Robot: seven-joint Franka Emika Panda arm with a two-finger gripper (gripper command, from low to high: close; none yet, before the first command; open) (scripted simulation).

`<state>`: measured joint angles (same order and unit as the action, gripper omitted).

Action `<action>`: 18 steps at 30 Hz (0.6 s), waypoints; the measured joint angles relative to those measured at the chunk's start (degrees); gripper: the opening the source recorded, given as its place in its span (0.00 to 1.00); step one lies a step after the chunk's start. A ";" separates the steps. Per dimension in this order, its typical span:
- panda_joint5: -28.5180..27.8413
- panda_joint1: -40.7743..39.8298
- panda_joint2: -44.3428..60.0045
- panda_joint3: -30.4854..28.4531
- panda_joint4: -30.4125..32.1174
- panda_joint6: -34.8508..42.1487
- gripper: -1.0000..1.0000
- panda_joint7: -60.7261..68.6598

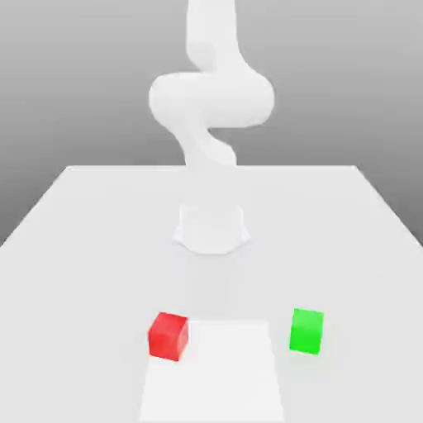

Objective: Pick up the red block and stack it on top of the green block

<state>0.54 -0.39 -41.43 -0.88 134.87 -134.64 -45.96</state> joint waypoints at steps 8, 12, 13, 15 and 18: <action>1.43 -1.38 16.83 -2.59 11.13 -10.66 0.50 -0.89; 1.62 -2.38 25.45 -3.40 16.76 -16.10 0.50 -1.74; 1.55 -2.70 27.72 -3.56 18.22 -17.53 0.50 -2.05; 1.15 -3.38 32.31 -3.92 21.18 -20.45 0.50 -2.86; -0.24 -4.71 38.61 -4.58 25.24 -24.58 0.50 -4.55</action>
<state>0.30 -5.09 -2.82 -5.46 160.11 -159.22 -50.51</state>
